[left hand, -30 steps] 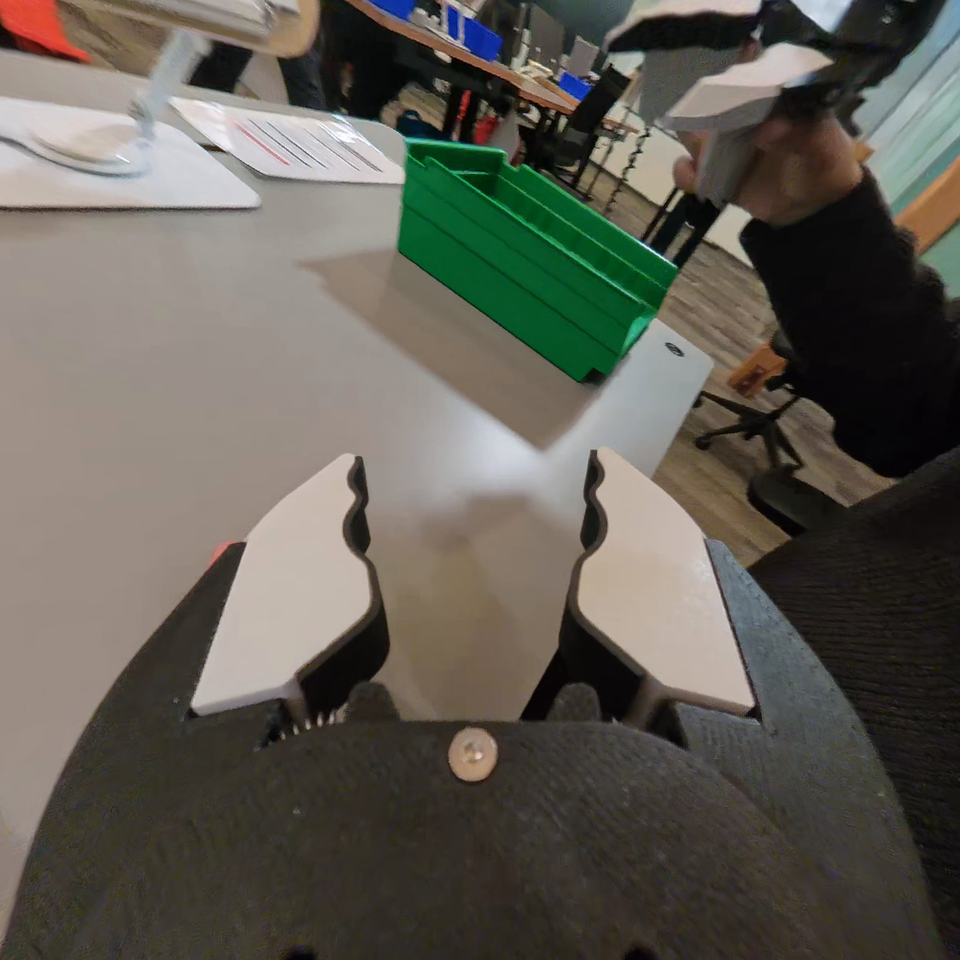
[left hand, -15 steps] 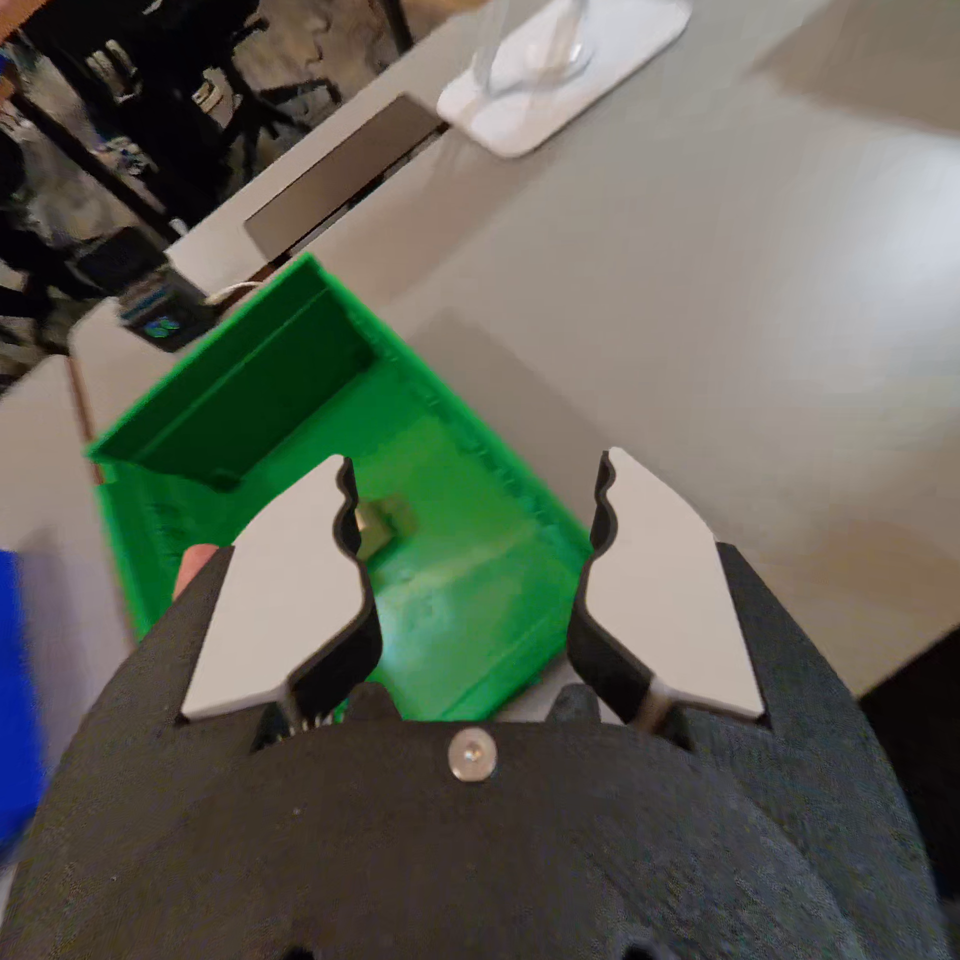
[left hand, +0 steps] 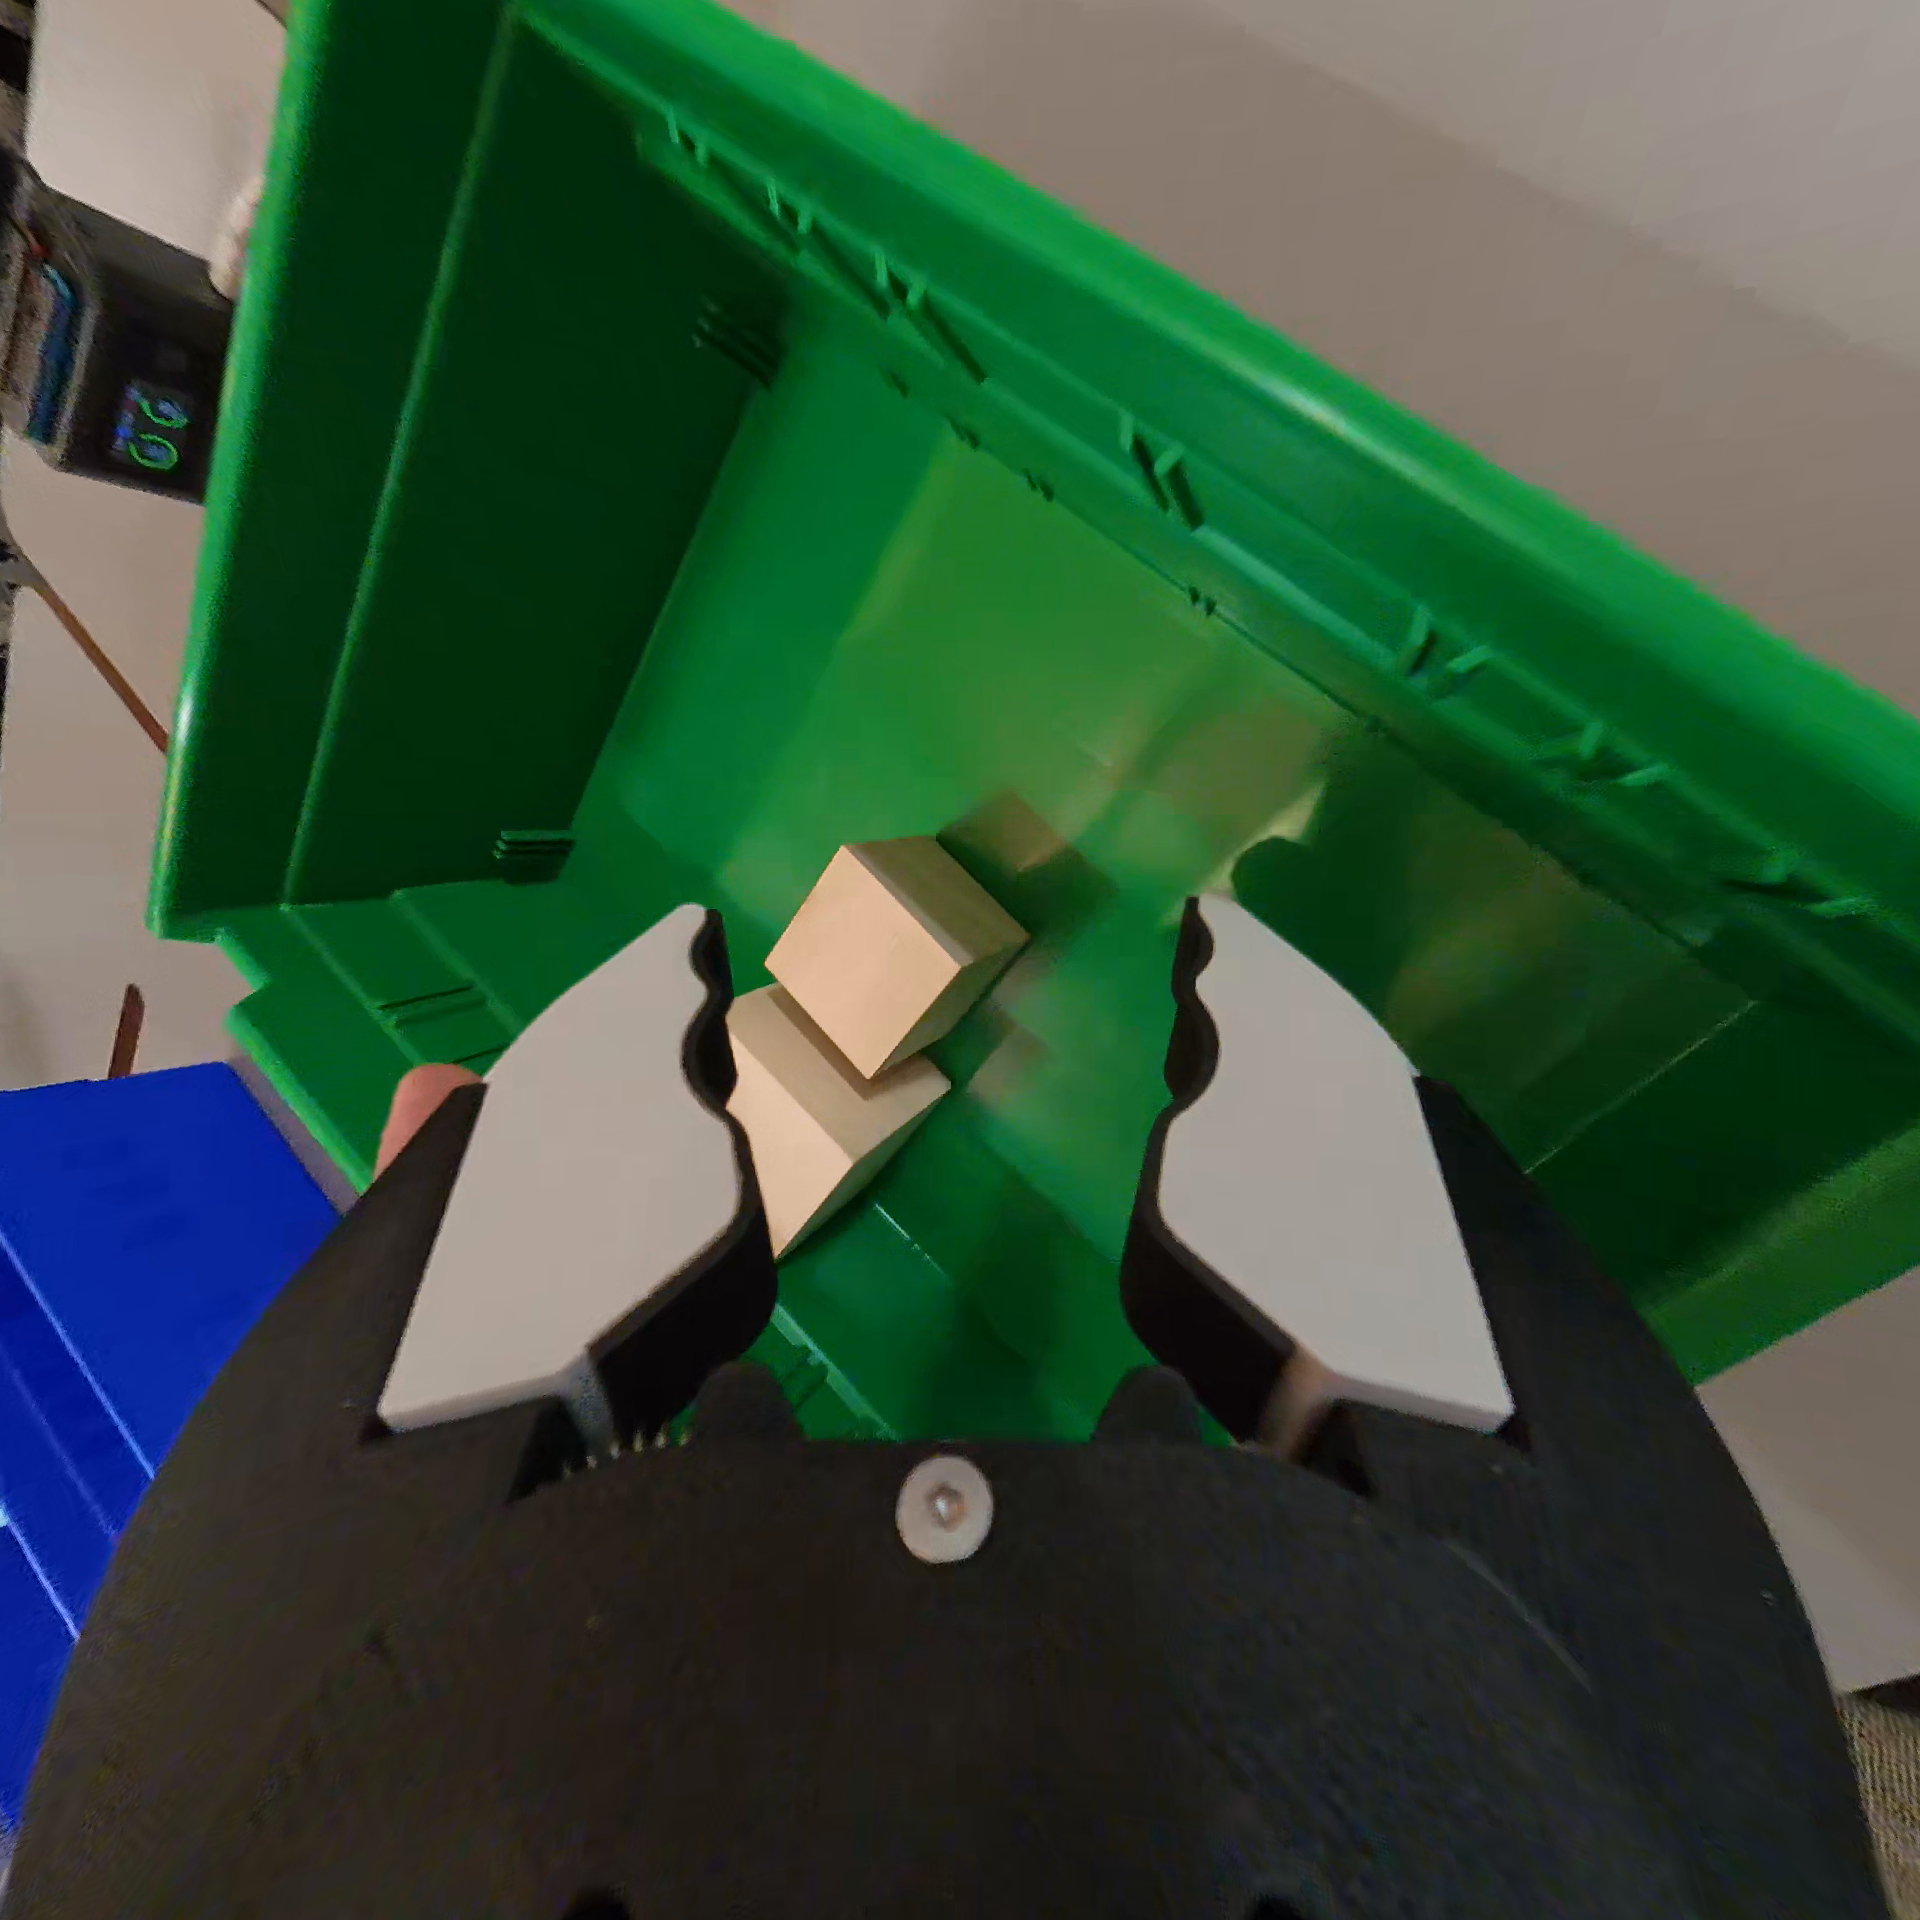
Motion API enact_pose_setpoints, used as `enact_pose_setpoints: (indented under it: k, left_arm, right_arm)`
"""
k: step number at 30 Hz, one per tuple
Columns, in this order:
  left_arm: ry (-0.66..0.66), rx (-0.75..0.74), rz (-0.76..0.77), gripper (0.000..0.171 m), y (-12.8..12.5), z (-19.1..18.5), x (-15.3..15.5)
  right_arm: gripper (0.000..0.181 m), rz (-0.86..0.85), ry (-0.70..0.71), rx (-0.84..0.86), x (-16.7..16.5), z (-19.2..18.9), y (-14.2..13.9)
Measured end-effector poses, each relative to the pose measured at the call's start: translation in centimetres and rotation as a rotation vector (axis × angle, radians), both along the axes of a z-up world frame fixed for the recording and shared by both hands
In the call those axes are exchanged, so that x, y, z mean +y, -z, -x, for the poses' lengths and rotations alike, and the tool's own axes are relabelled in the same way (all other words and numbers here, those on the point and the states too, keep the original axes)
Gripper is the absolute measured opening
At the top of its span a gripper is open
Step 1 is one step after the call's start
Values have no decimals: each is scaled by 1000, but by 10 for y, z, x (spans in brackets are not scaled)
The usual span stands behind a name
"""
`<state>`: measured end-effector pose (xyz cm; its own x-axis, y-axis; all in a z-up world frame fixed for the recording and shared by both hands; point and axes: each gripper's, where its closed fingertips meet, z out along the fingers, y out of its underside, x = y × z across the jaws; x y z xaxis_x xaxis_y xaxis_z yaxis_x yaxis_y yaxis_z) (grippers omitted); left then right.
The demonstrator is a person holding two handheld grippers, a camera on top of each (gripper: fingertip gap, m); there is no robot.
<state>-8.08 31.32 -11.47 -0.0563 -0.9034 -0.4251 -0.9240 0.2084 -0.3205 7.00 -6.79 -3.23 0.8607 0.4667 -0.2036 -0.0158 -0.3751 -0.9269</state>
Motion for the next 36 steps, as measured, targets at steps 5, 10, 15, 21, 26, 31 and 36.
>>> enact_pose_setpoints:
  k: [5,10,15,21,26,31,36]
  left_arm:
    - [4,58,15,81,11,5,7]
    - [15,84,25,81,19,7,10]
    - [21,94,33,81,23,5,11]
    - [36,117,24,81,25,4,13]
    - [53,137,25,80,25,3,15]
    - [106,144,33,78,20,6,17]
    - [154,242,60,74,29,17,20]
  right_arm:
    - [70,14,22,63,-2,-5,2]
    - [69,19,40,86,-5,-9,3]
    - [69,24,45,85,-6,-10,6]
    - [69,25,37,99,-6,-10,7]
    - [68,30,31,111,-6,-10,10]
    - [68,28,25,113,-7,-10,11]
    - [67,35,14,139,-5,-9,13]
